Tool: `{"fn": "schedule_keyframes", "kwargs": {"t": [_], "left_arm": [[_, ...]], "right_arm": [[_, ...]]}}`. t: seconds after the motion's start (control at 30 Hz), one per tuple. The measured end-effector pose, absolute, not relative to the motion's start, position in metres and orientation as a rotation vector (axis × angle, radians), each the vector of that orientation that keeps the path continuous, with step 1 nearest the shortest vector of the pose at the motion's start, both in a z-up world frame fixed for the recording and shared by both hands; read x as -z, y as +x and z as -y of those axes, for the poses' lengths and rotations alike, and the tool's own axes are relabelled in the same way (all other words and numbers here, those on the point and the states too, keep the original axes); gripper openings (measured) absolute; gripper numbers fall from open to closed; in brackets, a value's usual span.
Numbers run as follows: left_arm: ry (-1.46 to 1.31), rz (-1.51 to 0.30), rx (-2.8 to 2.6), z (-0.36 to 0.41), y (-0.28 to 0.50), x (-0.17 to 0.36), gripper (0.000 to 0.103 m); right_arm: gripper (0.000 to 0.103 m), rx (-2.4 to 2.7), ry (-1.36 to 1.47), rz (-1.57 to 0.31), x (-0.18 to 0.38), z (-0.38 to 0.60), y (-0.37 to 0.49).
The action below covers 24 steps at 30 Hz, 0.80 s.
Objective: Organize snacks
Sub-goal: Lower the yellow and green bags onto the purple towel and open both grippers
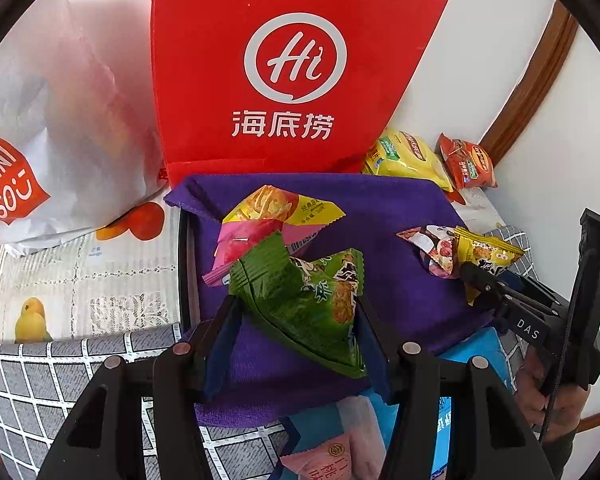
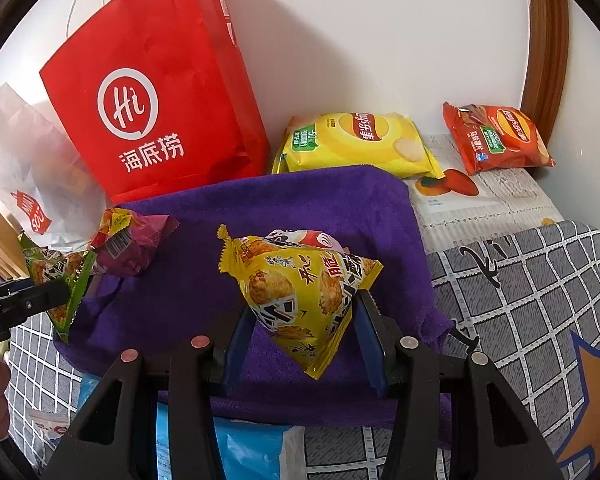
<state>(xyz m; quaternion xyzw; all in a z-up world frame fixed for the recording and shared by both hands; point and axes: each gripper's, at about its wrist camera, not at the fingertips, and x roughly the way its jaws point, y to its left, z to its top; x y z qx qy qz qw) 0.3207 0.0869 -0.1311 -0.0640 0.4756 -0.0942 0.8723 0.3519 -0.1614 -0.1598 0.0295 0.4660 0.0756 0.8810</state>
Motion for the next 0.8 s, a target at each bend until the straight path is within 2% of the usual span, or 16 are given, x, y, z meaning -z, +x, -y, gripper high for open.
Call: {"fn": "schedule_keyframes", "kwargs": {"t": [0.8], "left_arm": [[-0.143, -1.015, 0.205, -0.0863, 0.3247, 0.1390, 0.054]], "right_arm": [[0.049, -0.174, 0.044, -0.996, 0.1619, 0.1585, 0.3514]]}}
